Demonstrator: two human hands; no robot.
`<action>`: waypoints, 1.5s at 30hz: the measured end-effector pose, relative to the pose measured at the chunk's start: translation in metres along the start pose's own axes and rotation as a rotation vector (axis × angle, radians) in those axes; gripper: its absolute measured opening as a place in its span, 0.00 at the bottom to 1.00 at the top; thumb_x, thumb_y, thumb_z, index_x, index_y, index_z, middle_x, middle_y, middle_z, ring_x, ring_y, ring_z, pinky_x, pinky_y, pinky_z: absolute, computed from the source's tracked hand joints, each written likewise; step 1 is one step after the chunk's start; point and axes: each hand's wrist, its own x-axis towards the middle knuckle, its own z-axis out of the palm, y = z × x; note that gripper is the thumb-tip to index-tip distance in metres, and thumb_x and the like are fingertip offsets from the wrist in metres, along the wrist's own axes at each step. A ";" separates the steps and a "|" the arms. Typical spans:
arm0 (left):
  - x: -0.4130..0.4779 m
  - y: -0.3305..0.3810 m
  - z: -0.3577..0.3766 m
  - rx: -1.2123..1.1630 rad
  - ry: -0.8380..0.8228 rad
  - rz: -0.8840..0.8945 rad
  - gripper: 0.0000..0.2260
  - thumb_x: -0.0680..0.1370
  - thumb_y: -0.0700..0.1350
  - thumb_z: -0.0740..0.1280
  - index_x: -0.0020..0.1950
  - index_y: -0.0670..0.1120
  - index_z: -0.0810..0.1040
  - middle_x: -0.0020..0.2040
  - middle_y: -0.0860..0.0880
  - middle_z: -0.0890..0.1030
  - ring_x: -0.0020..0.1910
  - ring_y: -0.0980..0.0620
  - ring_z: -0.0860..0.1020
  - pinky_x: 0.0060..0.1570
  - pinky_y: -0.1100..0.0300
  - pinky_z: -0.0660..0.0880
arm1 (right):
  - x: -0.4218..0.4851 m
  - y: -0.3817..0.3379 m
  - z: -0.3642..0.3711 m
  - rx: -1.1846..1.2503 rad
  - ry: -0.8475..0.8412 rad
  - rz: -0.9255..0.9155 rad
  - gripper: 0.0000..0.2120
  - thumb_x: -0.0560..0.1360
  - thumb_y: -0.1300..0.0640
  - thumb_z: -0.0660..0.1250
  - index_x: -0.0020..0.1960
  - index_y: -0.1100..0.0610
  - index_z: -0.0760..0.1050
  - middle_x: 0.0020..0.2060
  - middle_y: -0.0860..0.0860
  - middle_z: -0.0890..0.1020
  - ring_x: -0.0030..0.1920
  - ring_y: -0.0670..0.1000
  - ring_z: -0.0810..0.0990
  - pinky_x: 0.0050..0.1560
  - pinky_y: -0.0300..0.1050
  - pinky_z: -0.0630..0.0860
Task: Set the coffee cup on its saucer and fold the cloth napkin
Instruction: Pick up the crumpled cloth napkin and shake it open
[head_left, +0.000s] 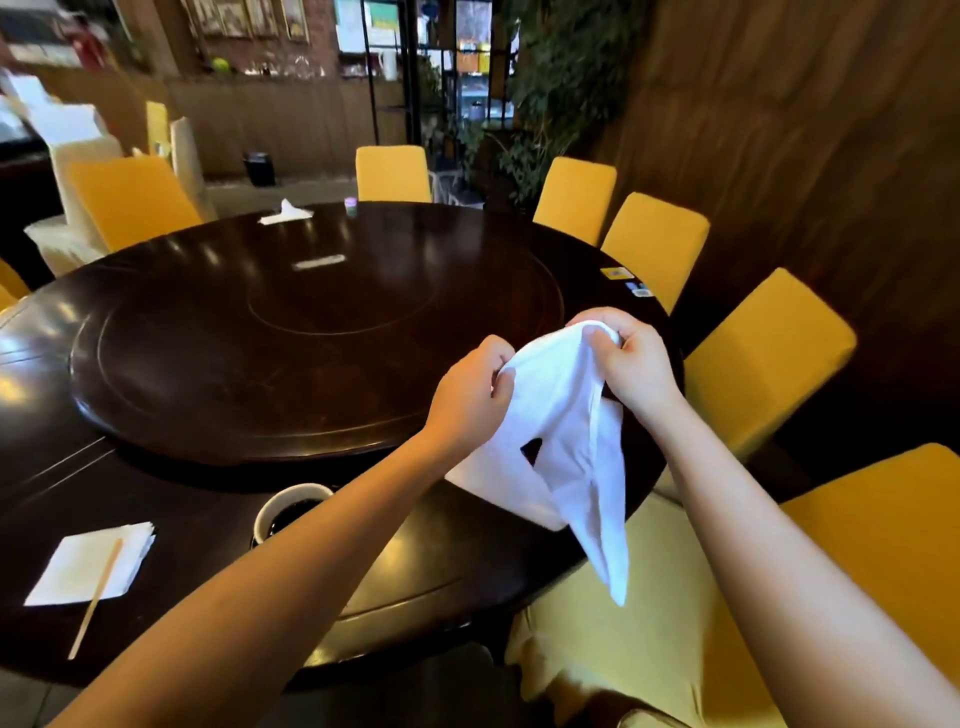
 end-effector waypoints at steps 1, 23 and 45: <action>0.004 0.001 -0.002 0.038 0.009 0.037 0.03 0.79 0.41 0.58 0.48 0.44 0.70 0.37 0.48 0.74 0.33 0.49 0.71 0.31 0.54 0.65 | 0.004 -0.005 -0.001 0.007 0.025 -0.012 0.11 0.73 0.60 0.59 0.44 0.53 0.80 0.43 0.46 0.82 0.47 0.44 0.78 0.49 0.37 0.71; 0.073 0.026 -0.047 -0.243 -0.112 -0.087 0.05 0.71 0.36 0.64 0.35 0.40 0.72 0.29 0.52 0.68 0.29 0.59 0.67 0.31 0.66 0.63 | 0.049 -0.053 -0.031 0.060 -0.008 -0.005 0.07 0.79 0.58 0.57 0.46 0.53 0.73 0.42 0.45 0.75 0.43 0.43 0.74 0.44 0.40 0.70; 0.050 0.024 -0.038 -0.256 -0.550 -0.044 0.17 0.75 0.52 0.66 0.62 0.50 0.70 0.50 0.54 0.78 0.44 0.56 0.79 0.49 0.63 0.74 | 0.054 -0.064 -0.032 0.110 -0.094 -0.055 0.10 0.79 0.56 0.58 0.41 0.47 0.70 0.37 0.42 0.71 0.34 0.33 0.70 0.34 0.27 0.66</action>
